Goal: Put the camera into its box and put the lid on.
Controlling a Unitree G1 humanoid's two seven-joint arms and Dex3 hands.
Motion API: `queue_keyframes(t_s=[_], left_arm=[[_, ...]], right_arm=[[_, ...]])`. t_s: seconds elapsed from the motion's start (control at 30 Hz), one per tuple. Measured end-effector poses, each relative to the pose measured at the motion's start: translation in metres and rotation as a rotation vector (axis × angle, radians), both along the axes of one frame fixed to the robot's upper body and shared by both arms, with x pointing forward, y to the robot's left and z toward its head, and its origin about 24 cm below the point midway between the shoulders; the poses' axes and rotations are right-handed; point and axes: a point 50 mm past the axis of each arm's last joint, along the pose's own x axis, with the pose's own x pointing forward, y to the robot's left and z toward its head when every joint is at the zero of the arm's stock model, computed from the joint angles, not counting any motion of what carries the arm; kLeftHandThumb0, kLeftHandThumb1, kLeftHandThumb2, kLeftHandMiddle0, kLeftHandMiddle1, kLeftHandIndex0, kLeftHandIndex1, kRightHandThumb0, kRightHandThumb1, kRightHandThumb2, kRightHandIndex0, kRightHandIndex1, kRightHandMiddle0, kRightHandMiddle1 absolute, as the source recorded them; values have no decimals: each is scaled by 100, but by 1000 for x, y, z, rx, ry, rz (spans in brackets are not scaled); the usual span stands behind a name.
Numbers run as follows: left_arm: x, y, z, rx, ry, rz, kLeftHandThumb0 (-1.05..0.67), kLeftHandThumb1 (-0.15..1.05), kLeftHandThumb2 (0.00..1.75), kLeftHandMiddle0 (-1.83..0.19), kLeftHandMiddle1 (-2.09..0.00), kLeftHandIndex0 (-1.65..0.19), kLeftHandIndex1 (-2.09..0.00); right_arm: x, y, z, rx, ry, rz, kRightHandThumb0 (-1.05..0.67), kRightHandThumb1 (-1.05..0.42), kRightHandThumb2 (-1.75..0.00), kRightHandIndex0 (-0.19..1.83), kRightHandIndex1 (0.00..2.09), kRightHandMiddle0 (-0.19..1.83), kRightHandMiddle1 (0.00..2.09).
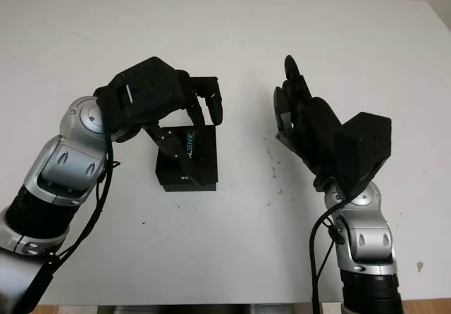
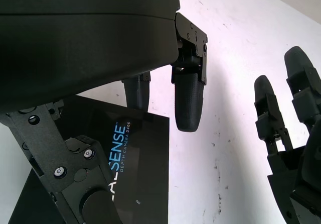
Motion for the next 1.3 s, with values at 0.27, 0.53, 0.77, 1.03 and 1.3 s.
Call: queue_keyframes(t_s=[0.27,0.53,0.77,1.03,1.3], left_arm=[[-5,-2,1,69,-21,-16,-38,105,13,-11,-208,-2,-194],[-13,-1,-1,273,57,-137,-68,105,25,-2,-12,11,-40],[-15,1,-4,345,73,-166,-78,105,30,18,0,18,-7],[-17,1,-4,375,75,-179,-77,105,26,19,0,19,-1],[-20,4,-2,342,128,-182,-79,105,38,19,0,19,0]], right_arm=[[0,0,0,1,1,5,-71,-105,-72,-19,0,-19,0],[0,-1,0,1,1,7,-70,-105,-72,-19,0,-19,0],[0,-1,0,-4,6,15,-69,-105,-73,-19,0,-19,0],[0,-2,0,-2,6,13,-71,-105,-74,-19,0,-19,0],[0,-2,0,-8,8,11,-72,-105,-73,-19,0,-19,0]])
